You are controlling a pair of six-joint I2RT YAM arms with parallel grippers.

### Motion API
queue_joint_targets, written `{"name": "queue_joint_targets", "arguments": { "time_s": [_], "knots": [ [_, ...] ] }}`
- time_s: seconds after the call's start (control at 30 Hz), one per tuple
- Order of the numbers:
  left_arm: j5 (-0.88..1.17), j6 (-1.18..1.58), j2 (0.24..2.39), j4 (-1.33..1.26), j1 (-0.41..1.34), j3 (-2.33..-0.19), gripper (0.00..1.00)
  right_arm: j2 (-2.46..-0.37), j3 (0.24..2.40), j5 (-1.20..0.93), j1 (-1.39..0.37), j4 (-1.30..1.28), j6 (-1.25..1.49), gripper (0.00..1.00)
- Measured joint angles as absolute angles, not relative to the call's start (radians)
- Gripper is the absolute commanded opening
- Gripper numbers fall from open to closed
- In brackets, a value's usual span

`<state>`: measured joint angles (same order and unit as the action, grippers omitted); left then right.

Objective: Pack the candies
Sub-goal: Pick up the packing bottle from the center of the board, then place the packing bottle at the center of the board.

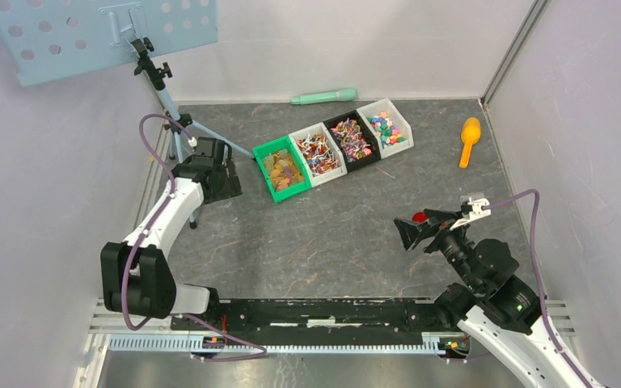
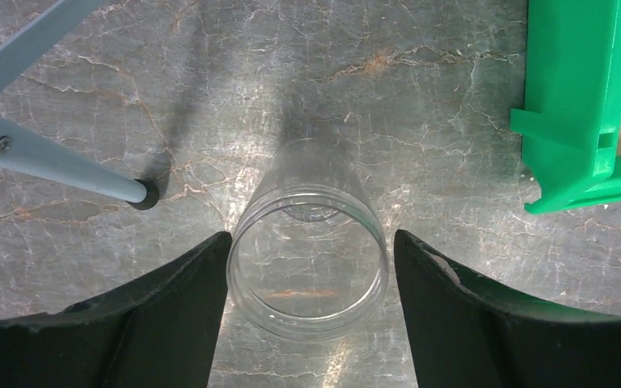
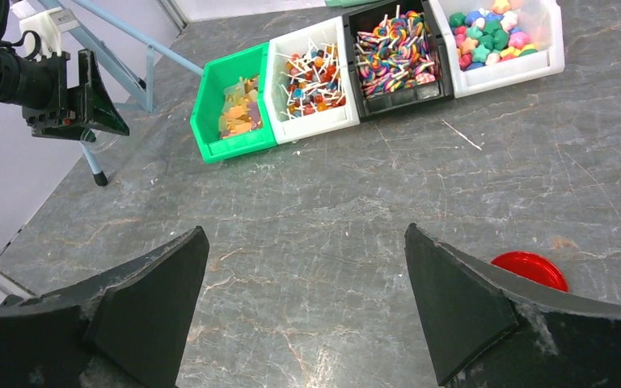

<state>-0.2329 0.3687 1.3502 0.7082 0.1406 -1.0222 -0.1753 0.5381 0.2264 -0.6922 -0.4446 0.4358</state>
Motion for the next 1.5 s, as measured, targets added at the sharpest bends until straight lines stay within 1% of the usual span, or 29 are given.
{"name": "queue_joint_targets", "arguments": {
  "time_s": [0.1,0.23,0.3,0.4,0.47,0.63,0.73,0.83,0.97,1.2,1.3,1.37,1.5],
  "knots": [
    [-0.226,0.356,1.355,0.714,0.141,-1.024,0.7,-0.166,0.538,0.234,-0.692,-0.452,0.429,0.98],
    [-0.198,0.353,1.349,0.72,0.141,-1.027,0.56,-0.16,0.538,0.245,-0.692,-0.464,0.424,0.98],
    [-0.168,0.351,1.333,0.736,0.145,-1.027,0.54,-0.16,0.538,0.249,-0.692,-0.472,0.423,0.98],
    [-0.126,0.353,1.285,0.762,0.183,-1.026,0.54,-0.153,0.538,0.255,-0.692,-0.484,0.423,0.98],
    [-0.125,0.36,1.248,0.775,0.243,-1.026,0.54,-0.147,0.538,0.263,-0.692,-0.489,0.423,0.98],
    [-0.138,0.424,1.203,0.783,0.538,-1.028,0.52,-0.146,0.538,0.282,-0.692,-0.492,0.423,0.98],
    [-0.164,0.479,1.234,0.792,0.707,-1.036,0.52,-0.146,0.538,0.295,-0.692,-0.5,0.424,0.98],
    [-0.205,0.521,1.295,0.804,0.839,-1.064,0.51,-0.15,0.538,0.3,-0.692,-0.509,0.43,0.98],
    [-0.241,0.553,1.393,0.813,0.947,-1.12,0.51,-0.152,0.538,0.312,-0.692,-0.526,0.442,0.98],
    [-0.263,0.57,1.486,0.816,1.029,-1.191,0.53,-0.151,0.538,0.334,-0.692,-0.556,0.453,0.98],
    [-0.269,0.581,1.51,0.814,1.052,-1.205,0.58,-0.149,0.538,0.348,-0.692,-0.566,0.46,0.98],
    [-0.27,0.591,1.527,0.814,1.066,-1.212,0.64,-0.149,0.54,0.357,-0.692,-0.572,0.466,0.98],
    [-0.265,0.6,1.544,0.813,1.08,-1.229,0.95,-0.149,0.54,0.379,-0.692,-0.595,0.476,0.98]
  ]
}}
